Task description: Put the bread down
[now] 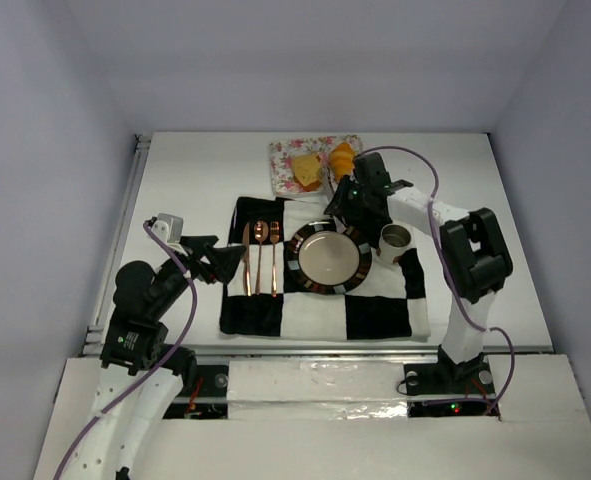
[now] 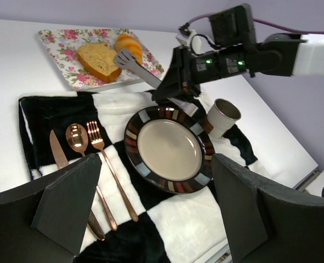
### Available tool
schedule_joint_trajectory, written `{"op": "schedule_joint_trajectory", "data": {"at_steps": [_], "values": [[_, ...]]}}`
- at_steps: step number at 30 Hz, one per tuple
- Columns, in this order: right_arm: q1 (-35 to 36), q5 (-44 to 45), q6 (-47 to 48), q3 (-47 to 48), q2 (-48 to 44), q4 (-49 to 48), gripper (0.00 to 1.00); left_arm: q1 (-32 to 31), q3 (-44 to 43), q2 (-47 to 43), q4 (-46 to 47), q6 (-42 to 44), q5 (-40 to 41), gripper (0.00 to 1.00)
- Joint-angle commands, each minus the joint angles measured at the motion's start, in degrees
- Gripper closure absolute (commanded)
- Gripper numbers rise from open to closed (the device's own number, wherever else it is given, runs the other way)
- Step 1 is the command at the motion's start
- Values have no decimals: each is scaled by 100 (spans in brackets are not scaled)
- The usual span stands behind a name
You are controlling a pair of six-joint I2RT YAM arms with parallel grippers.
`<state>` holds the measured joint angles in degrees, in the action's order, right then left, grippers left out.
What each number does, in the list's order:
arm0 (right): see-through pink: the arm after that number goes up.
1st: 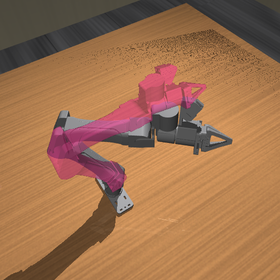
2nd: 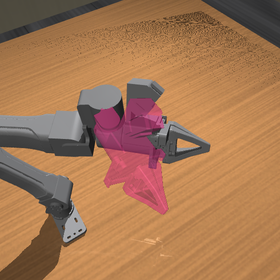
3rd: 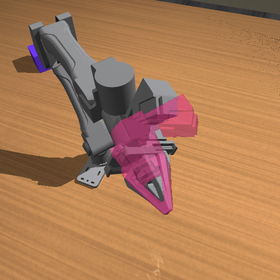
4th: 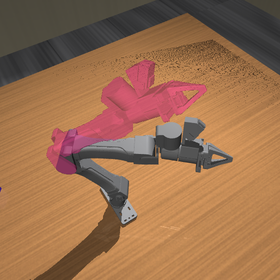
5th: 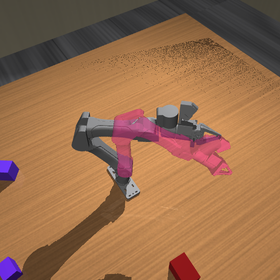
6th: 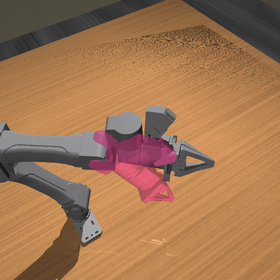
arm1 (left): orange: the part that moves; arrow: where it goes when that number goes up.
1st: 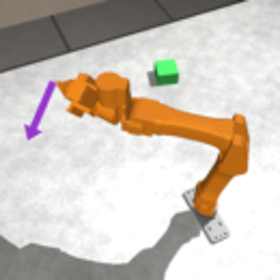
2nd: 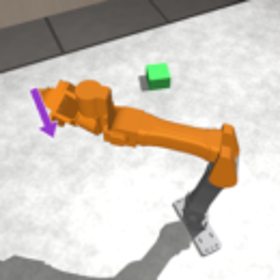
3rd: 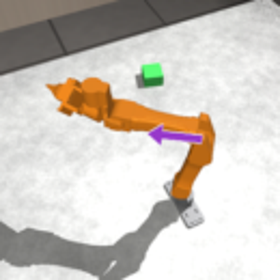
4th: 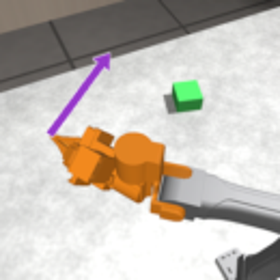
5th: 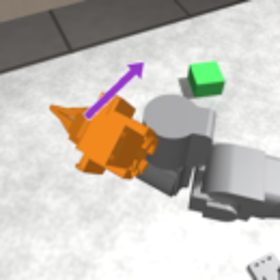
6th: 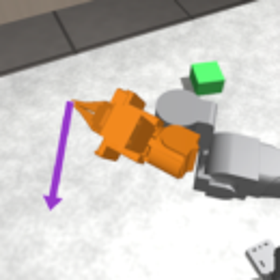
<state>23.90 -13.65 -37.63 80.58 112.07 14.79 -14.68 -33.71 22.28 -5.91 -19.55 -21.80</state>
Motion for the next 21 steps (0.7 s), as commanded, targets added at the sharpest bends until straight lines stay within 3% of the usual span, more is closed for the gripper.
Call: {"op": "schedule_joint_trajectory", "data": {"at_steps": [1,6,14,18,21], "values": [[-35,-251,-192,-357,-947,-652,82,-26,14,4,161,65,18,20],[-35,-498,-166,-1367,-1977,-767,82,-26,23,4,161,57,18,21],[370,-639,-394,-4046,-4358,-645,81,-26,14,57,169,57,-8,21],[668,-630,-719,-4778,-5631,-389,81,-26,23,92,178,48,-35,22],[949,-630,-948,-5077,-5994,-222,81,-26,32,101,187,39,-26,22]]}}
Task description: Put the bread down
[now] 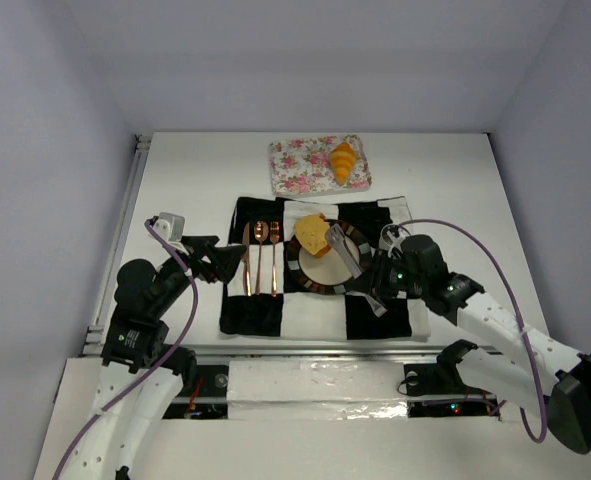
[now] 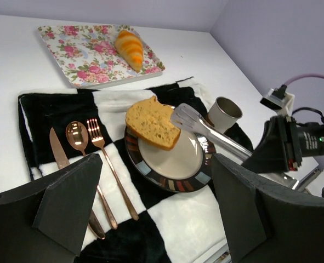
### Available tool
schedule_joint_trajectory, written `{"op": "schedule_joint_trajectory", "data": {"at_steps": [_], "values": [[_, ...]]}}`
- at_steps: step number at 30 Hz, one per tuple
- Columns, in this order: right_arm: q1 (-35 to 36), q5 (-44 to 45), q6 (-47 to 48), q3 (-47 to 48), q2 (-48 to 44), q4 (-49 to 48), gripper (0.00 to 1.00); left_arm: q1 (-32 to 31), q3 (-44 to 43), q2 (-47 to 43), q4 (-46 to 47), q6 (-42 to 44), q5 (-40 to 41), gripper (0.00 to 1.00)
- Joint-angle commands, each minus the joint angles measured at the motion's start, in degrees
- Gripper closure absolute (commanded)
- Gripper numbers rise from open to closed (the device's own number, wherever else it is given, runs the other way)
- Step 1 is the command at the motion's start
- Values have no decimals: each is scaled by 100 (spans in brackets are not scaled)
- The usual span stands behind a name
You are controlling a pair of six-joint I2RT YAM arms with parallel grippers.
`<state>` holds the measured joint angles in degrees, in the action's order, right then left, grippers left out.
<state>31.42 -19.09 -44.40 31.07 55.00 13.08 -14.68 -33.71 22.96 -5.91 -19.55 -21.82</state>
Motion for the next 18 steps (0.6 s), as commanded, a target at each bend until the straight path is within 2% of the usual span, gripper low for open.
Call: {"op": "schedule_joint_trajectory", "data": {"at_steps": [1,7,10,11,12,18], "values": [[276,-77,-375,-171,-410,-43,81,-26,32,33,187,39,-24,22],[804,-16,-482,-146,-227,-7,79,-26,40,33,187,22,12,22],[857,256,-412,143,-253,168,63,-26,40,42,187,22,12,22],[857,457,-368,232,-297,299,52,-26,40,42,187,22,12,22],[857,555,-315,346,-315,396,50,-26,40,42,187,22,12,22],[857,1293,19,1197,-27,687,55,-26,40,24,196,30,-6,22]]}}
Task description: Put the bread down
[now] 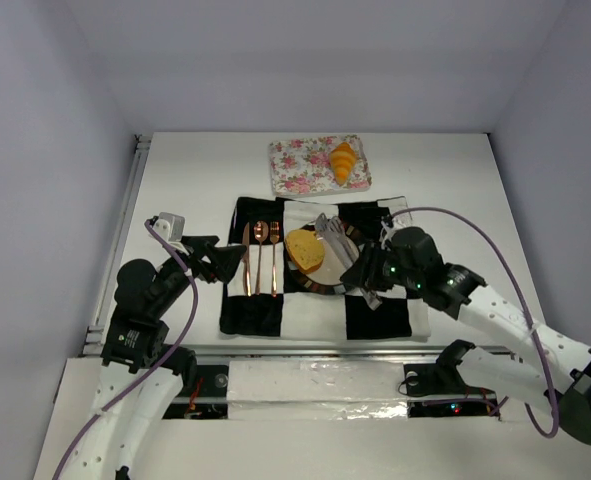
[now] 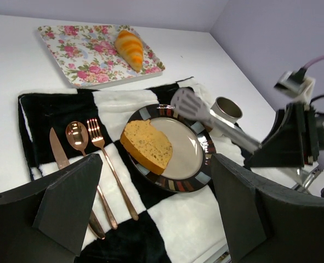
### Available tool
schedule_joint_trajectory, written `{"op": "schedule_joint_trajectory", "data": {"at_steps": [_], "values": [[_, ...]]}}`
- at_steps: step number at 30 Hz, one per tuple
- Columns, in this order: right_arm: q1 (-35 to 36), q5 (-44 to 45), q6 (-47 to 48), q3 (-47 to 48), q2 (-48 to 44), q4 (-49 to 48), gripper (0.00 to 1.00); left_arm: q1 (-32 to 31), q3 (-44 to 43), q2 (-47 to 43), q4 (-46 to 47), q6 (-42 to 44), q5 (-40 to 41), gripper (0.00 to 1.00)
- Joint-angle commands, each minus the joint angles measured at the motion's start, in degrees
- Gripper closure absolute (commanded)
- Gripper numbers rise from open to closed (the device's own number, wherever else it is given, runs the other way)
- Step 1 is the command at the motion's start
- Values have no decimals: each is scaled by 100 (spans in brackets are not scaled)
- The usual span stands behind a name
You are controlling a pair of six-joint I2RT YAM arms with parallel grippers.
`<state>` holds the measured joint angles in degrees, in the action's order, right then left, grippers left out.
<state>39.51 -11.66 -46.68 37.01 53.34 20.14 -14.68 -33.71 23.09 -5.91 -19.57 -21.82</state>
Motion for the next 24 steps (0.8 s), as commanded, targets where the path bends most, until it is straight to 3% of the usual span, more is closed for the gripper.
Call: {"op": "schedule_joint_trajectory", "data": {"at_steps": [1,7,15,24], "values": [[48,647,377,710,263,-28,55,-26,40,2,196,32,-15,22],[-662,1016,1079,1876,1581,-134,54,-26,40,-41,205,41,-32,22],[-1480,1386,1784,3645,3786,411,49,-79,49,-121,205,32,-24,22],[-1762,1201,1995,4770,5001,737,48,-132,40,-147,204,59,-32,22]]}}
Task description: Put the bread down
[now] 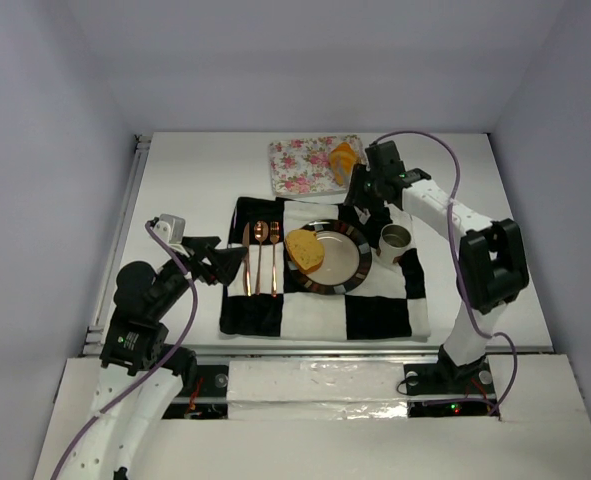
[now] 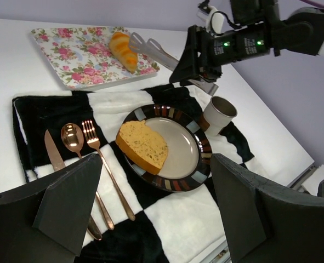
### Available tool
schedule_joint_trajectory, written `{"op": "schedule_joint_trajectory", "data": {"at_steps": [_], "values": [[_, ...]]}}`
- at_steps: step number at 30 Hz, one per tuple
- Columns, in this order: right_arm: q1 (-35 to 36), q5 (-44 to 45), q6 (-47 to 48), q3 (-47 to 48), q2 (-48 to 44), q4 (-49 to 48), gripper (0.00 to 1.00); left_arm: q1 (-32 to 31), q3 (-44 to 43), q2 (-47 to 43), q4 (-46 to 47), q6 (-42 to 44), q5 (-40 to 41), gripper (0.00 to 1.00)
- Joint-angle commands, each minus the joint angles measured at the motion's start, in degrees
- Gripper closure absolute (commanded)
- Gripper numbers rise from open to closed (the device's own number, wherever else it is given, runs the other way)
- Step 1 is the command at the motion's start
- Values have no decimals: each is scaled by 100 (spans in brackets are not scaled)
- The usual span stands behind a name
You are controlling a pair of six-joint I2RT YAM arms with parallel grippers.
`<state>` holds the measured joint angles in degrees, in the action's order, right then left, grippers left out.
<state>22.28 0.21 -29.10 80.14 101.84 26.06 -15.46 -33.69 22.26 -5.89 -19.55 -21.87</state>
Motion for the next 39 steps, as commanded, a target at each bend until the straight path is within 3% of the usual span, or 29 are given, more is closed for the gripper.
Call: {"op": "schedule_joint_trajectory", "data": {"at_steps": [1,13,17,22,27,32,39], "values": [[-40,-151,273,520,317,171,48,-53,38,-73,202,48,-28,22],[-93,-153,265,714,899,215,49,-106,38,-73,185,48,-19,22],[-93,-214,212,486,689,-65,67,-106,29,-73,185,48,-2,22],[-93,-337,54,-251,-163,-400,77,-106,38,-73,185,48,-2,22],[65,-574,-122,-1218,-1420,-594,78,-106,29,-90,185,39,16,22],[855,-426,-692,-2622,-2799,-541,78,-106,38,-90,185,39,16,22],[2269,426,-2010,-3890,-4637,20,78,-106,38,-117,202,30,7,22]]}}
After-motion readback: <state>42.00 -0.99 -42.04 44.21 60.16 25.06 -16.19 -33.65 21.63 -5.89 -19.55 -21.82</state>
